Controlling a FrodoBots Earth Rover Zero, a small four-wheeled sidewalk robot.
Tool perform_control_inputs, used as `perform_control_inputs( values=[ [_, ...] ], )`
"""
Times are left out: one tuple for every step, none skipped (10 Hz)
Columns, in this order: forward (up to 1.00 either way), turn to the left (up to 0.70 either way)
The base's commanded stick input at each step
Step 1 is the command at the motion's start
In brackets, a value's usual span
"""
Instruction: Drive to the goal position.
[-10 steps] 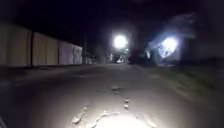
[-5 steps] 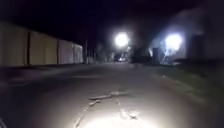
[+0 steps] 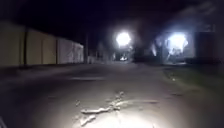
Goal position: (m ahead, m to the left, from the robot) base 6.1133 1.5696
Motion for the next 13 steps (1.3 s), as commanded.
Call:
perform_control_inputs(
  values=[
    [1.0,-0.04],
    [1.0,-0.17],
    [1.0,-0.36],
    [1.0,-0.4],
    [1.0,-0.4],
    [1.0,-0.27],
    [1.0,0.0],
    [1.0,0.0],
    [1.0,0.0],
    [1.0,0.0],
    [1.0,0.0],
    [1.0,0.0],
    [1.0,0.0]
  ],
)
